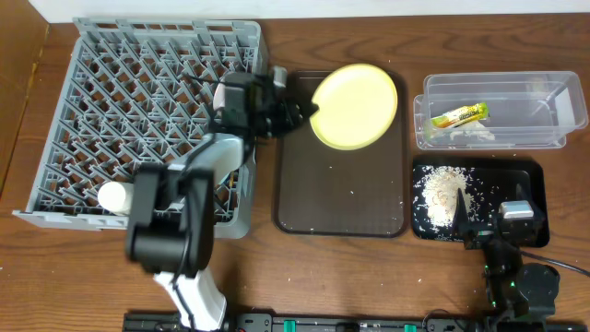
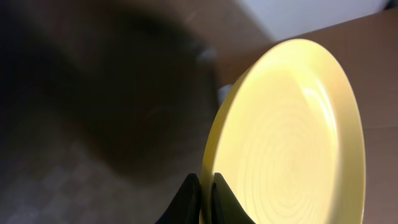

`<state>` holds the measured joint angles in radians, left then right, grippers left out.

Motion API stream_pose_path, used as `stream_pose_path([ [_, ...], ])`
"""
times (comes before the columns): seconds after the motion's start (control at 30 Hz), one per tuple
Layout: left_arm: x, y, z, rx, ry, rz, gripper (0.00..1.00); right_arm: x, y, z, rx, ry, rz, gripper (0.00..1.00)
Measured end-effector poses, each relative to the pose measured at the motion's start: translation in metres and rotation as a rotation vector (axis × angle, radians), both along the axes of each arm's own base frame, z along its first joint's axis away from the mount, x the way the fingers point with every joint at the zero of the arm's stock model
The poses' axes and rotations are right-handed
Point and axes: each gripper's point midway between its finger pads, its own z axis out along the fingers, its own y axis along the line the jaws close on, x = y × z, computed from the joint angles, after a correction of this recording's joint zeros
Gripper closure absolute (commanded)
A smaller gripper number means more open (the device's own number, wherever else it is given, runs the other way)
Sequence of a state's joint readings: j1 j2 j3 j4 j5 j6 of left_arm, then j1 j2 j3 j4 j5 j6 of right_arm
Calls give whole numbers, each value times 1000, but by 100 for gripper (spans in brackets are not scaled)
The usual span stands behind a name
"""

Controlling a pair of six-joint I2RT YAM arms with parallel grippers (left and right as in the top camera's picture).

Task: Sort waste into correct bins and load items into the dishwasher
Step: 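Lift the yellow plate over the rack and stand it in the slots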

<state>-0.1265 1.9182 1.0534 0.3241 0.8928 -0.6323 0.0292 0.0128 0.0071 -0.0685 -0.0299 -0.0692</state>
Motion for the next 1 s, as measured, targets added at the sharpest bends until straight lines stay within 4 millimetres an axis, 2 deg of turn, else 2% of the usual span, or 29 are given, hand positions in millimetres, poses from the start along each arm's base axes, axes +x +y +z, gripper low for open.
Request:
stream_pose_path([
  [0.03,1,4,14,-7,-25,6,92,0,0,0,0,0,0,1],
  [0.1,1,21,62,-20,-117,37,93,0,0,0,0,0,0,1],
  [0.17,-3,42,92,-12,-157,87,93,0,0,0,0,0,0,1],
  [0.23,-7,99,129,50,-201,250,92,0,0,0,0,0,0,1],
  [0.27,-9,120,133,83,-198,313,92,0,0,0,0,-1,0,1],
  [0.47,-34,240,138,322,-164,666,92,0,0,0,0,0,0,1],
  [0.57,-43,286,134,418,-150,788,92,0,0,0,0,1,0,1],
  [0.67,-51,324,129,508,-140,879,93,0,0,0,0,1,0,1],
  [0.77,-58,348,126,618,-140,923,92,0,0,0,0,1,0,1],
  [1.0,-64,373,111,822,-116,932,92,0,0,0,0,1,0,1],
])
